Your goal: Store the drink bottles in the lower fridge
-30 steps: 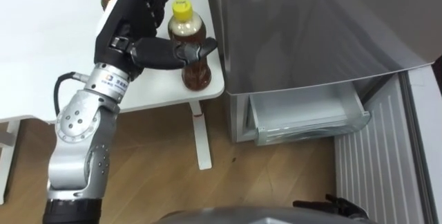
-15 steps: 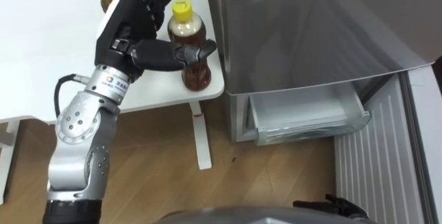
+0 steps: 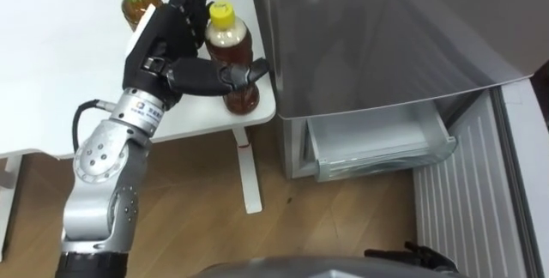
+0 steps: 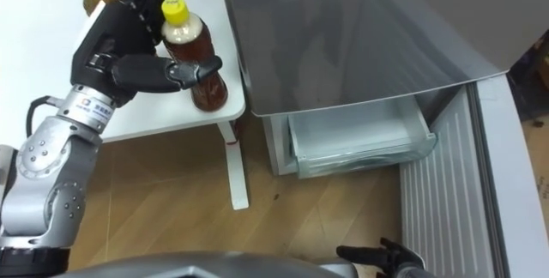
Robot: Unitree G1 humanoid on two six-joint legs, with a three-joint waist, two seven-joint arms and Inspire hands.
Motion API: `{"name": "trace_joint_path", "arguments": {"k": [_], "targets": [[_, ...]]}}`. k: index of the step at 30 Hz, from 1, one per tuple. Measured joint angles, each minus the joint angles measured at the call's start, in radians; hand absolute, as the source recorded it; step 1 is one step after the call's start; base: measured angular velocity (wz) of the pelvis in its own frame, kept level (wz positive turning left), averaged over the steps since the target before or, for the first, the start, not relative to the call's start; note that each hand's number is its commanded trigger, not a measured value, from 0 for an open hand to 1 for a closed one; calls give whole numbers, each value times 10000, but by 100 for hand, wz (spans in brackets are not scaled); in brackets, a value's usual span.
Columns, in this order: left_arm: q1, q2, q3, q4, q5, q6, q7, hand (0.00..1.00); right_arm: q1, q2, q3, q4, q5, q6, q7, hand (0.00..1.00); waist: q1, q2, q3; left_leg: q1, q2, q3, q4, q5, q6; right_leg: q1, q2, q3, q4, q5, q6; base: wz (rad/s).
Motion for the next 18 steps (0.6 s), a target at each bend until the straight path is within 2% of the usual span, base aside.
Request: {"name": "trace_joint_path", "arguments": {"k": [11, 18], "targets": [[0, 61, 0, 22, 1, 0, 5, 0, 22, -37, 5, -41, 35, -5, -17, 0, 0, 28, 5, -6, 13, 21, -24, 1, 1, -72, 3, 20, 90, 0, 1, 0], [-2, 94, 0, 198, -2, -1, 12, 0, 99, -95, 6, -122, 34, -137, -11, 0, -34, 137, 18, 4, 14, 46, -41, 1, 1, -86, 5, 70, 88, 0, 0, 0]]}}
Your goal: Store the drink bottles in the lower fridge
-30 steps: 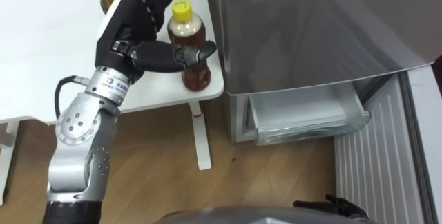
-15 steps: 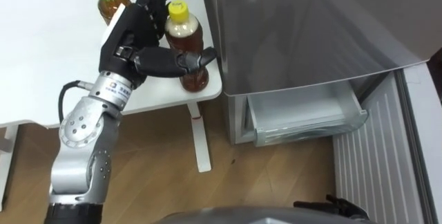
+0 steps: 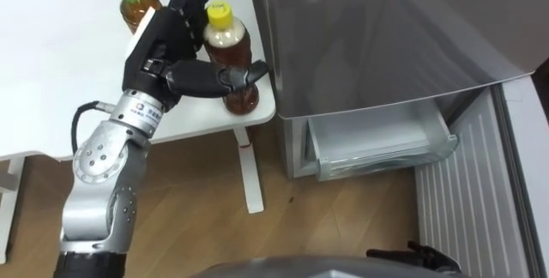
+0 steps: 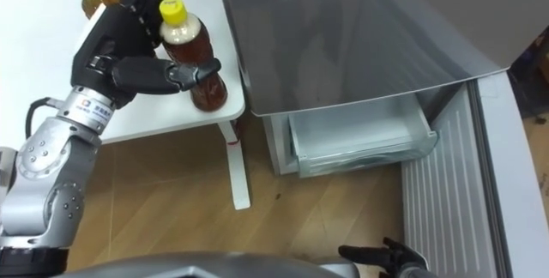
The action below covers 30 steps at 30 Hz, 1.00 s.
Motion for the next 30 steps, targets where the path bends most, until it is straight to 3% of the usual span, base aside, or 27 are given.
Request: {"name": "trace_joint_path", "arguments": {"k": [16, 30], "targets": [[-726, 6, 23, 1557, 16, -7, -4, 0, 105, -2, -4, -407, -148, -106, -24, 0, -209, 83, -8, -41, 19, 118, -24, 0, 0, -97, 3, 38, -12, -1, 2, -1], [-753, -2, 13, 1953, 31, -3, 141, 0, 76, -7, -34, -610, -1030, -96, -226, 0, -286, 53, -17, -125, 27, 205, 15, 2, 3, -207, 3, 161, 7, -1, 1, -1]]}}
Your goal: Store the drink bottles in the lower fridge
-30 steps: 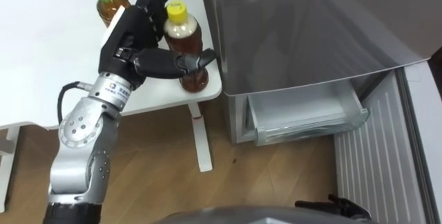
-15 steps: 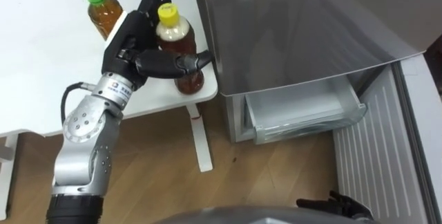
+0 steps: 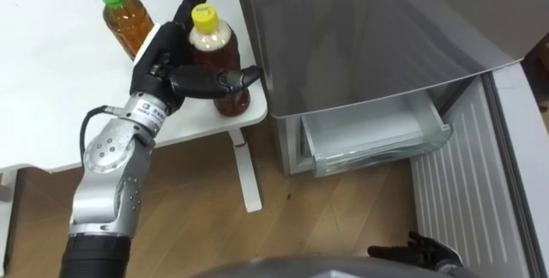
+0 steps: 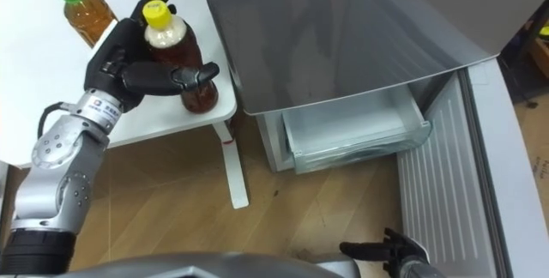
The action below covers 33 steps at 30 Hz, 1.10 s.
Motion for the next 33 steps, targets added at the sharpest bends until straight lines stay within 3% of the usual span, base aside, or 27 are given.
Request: {"name": "trace_joint_path", "arguments": {"k": [11, 12, 13, 14, 15, 33], "targets": [[-1, 0, -6, 361, 2, 5, 52, 0, -10, -48, -9, -34, -385, 7, -82, 0, -35, 15, -4, -33, 0, 1, 1, 0, 0, -26, 2, 26, -8, -2, 2, 0], [0, 0, -6, 403, 3, 12, 52, 31, -9, -60, -9, -34, -423, 10, -81, 0, -36, 20, -7, -48, -1, 3, 1, 0, 0, -46, 1, 32, -8, -2, 2, 0], [-1, 0, -6, 404, 4, 15, 52, 53, -9, -68, -8, -33, -430, 17, -81, 0, -36, 18, -6, -63, -1, 7, -1, 0, 0, -69, 2, 40, -6, -2, 2, 0], [0, 0, -6, 404, 4, 15, 51, 66, -8, -72, -8, -33, -436, 17, -81, 0, -36, 20, -7, -68, -1, 12, -3, 0, 0, -78, 2, 47, -6, -2, 2, 0], [-1, 0, -6, 404, 3, 15, 49, 98, -3, -82, -8, -33, -447, 18, -81, 0, -37, 19, -7, -68, -1, 24, -12, 0, 0, -90, 1, 61, -7, -2, 3, 0], [-1, -8, -11, 457, 15, 59, -44, 100, 24, -95, -2, -25, -910, 203, -154, 0, -190, 5, 9, -58, 6, 126, -31, 0, 0, -122, 16, 234, -18, -5, 6, -1]]}}
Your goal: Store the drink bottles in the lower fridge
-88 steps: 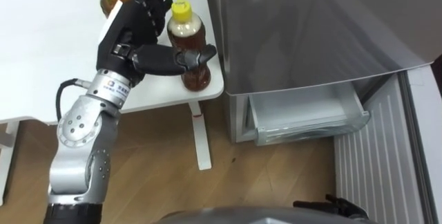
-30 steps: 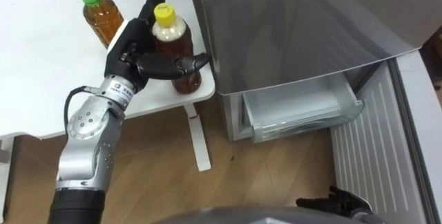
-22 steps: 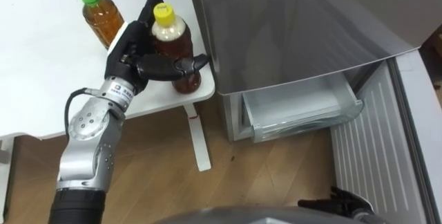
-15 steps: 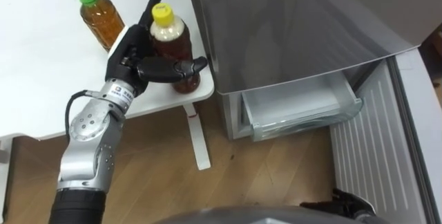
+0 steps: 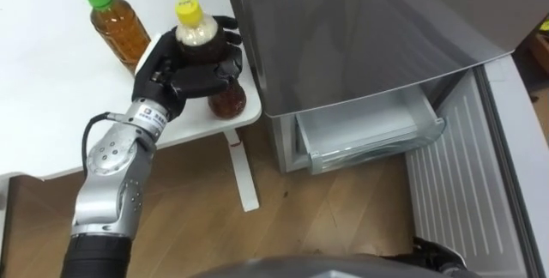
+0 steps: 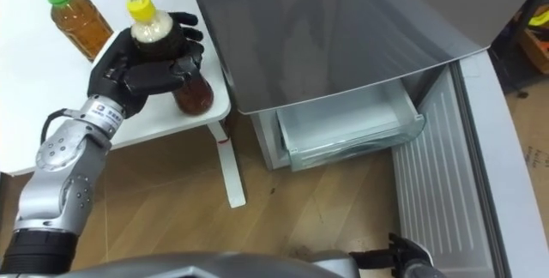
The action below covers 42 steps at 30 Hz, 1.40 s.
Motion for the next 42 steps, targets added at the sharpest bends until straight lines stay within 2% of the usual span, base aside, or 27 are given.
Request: {"name": "trace_joint_path", "arguments": {"k": [11, 17, 21, 29, 33, 38, 40, 42], "targets": [[-195, -2, 1, -7, -3, 3, 25, 100, 44, 1, 35, 86, -42, 45, 33, 0, 9, -87, 38, -34, -1, -1, 3, 1, 1, -51, 0, 6, 0, 1, -1, 0], [-202, 1, 3, -92, -25, 11, 139, 100, 137, 3, 54, 113, 6, 98, 2, 0, 54, -131, 0, -34, -2, -38, -1, 1, 1, -46, 1, -28, 2, 1, -2, 1], [-202, 1, 3, -508, -27, 7, 245, 100, 55, 17, 55, 458, -7, 102, -81, 0, 72, -182, -54, -22, -2, -104, 5, 1, 1, -17, 1, -97, 18, 4, -6, 3], [-194, -163, -12, -862, -27, 7, 312, 100, 5, 170, 223, 569, 157, 160, -396, 0, 74, -227, -65, 72, -8, -270, 54, 1, 1, 187, 4, -289, 13, 9, -13, 6], [-90, -327, -15, -1377, -29, 9, 243, 100, 4, 206, 285, 552, 365, 259, -403, 0, 550, -271, -69, -89, 15, -302, 148, 1, 0, 83, 19, -363, 34, 17, -26, 2], [330, -320, -113, -1863, -18, 9, 22, 100, -35, 127, 741, 548, 319, 264, -379, 0, 863, -289, -80, -284, 2, -583, 352, -2, -3, 101, 10, -784, 42, 26, -40, 17], [462, -320, -196, -1861, -19, 48, 20, 100, -91, 50, 904, 393, -17, 356, -349, 0, 1031, -245, -60, -422, 2, -699, 449, -3, -5, 73, 22, -899, 34, 28, -43, 15], [508, -324, -236, -1864, -22, 61, 20, 100, -94, -77, 1099, 147, -329, 478, -265, 0, 1159, -170, -83, -532, 3, -747, 496, -3, -5, 41, 23, -961, 38, 41, -66, 8]]}}
